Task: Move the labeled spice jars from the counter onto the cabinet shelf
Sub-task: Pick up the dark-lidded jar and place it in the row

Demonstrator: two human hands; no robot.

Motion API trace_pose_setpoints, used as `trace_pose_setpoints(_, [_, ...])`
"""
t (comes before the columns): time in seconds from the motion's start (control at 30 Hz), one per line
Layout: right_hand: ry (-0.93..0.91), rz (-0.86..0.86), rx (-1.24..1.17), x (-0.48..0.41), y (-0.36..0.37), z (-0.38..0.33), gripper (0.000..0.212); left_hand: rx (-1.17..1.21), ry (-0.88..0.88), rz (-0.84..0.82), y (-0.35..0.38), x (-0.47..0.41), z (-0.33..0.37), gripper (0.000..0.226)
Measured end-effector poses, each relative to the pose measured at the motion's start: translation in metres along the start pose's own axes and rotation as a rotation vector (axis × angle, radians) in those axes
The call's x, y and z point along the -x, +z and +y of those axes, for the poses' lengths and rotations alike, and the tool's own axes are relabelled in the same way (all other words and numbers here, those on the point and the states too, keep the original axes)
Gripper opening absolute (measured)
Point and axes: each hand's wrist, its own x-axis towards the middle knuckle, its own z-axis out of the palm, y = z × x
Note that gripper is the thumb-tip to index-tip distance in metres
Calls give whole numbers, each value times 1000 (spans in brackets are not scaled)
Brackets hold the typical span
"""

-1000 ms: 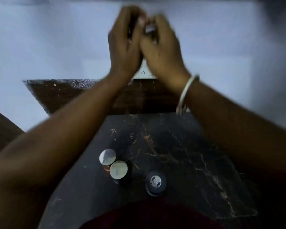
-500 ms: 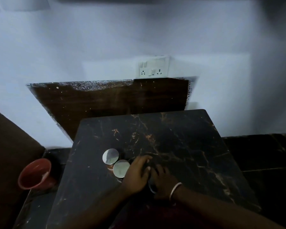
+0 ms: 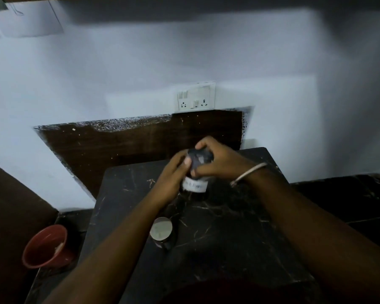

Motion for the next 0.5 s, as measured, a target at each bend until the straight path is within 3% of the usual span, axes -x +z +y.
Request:
trace_pose_setpoints(0.1, [-156,169,-190,10,-26,-41,61,80,114,18,2,-6,60,56])
trace_pose_setpoints(0.23, [-328,406,-545,32,-29,-74,31,300,156,69,10,4,115,74])
trace_pose_setpoints(0.33, [-394,471,-816,41,-19,-81,35,509,132,37,15,12,137,74])
trace_pose_setpoints(0.5, [-440,504,-881,50,-6,-92,39,605,130,17,20,21,150,72])
